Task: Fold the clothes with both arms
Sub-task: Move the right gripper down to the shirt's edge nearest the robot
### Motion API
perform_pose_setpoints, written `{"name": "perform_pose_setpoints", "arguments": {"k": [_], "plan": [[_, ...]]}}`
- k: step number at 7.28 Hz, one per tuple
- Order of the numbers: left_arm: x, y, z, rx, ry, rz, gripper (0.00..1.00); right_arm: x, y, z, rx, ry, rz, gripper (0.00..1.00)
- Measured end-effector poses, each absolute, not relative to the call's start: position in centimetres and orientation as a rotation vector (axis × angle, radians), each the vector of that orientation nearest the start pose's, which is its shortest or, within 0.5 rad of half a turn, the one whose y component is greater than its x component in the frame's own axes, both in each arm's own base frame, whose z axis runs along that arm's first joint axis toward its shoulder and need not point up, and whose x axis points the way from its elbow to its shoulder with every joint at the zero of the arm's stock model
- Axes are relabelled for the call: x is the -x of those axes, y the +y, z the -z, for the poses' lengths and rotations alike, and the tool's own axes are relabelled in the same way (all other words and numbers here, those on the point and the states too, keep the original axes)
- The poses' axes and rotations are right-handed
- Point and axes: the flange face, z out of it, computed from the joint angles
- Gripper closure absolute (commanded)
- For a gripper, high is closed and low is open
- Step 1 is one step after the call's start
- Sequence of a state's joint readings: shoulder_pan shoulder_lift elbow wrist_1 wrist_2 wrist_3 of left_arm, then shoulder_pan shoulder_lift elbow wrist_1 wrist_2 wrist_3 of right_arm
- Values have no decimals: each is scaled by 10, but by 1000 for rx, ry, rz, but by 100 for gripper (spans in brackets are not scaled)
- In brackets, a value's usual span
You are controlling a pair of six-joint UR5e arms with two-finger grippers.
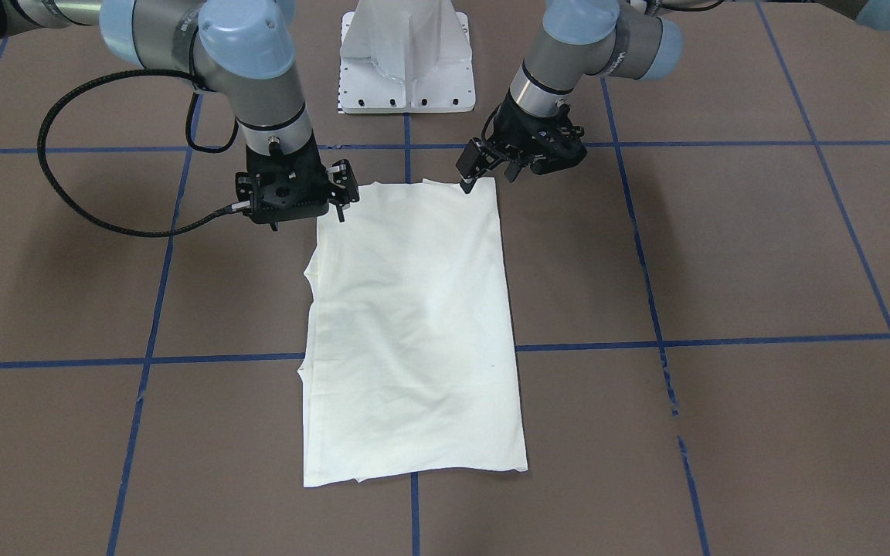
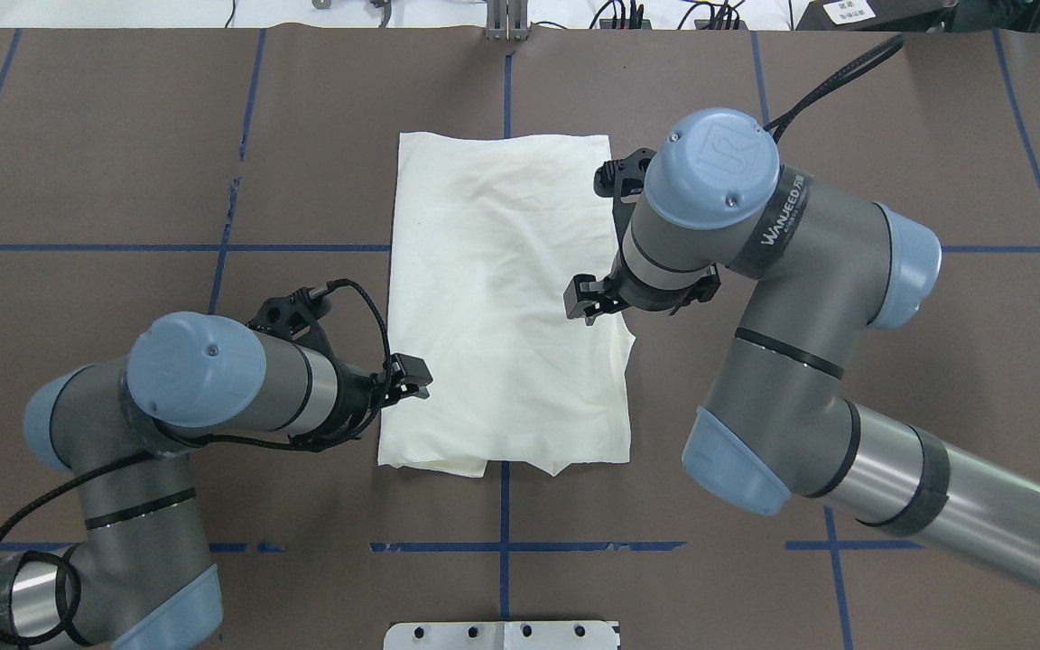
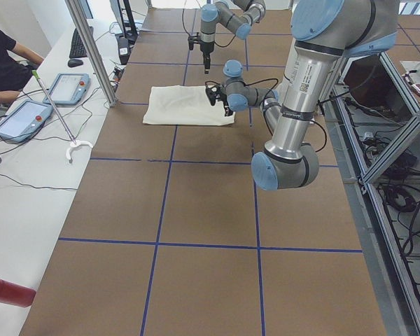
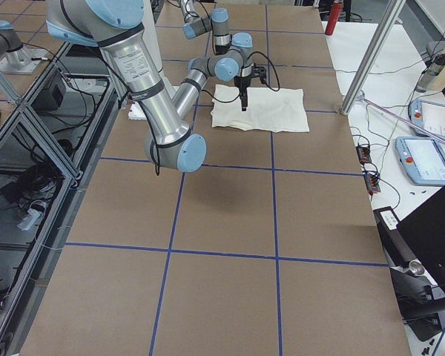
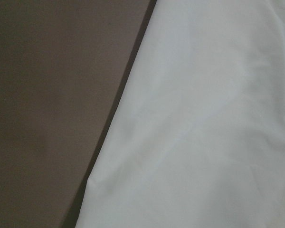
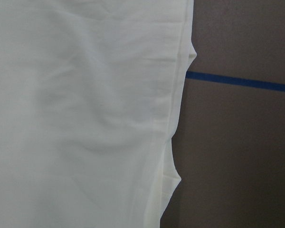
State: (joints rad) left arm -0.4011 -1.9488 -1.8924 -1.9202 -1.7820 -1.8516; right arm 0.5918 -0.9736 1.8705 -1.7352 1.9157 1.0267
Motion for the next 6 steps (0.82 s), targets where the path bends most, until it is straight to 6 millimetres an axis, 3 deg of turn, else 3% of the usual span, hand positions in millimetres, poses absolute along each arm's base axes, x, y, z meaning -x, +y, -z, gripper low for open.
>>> {"name": "perform_pose_setpoints", "arguments": {"k": [2,6], "plan": [[-518,-314,-281,147,994,542,6,456,-405,-211,-91,-809,63,0],[-544,-309,-287,144,957,542,30,455,-400,-210,-88,-815,60,0]]}}
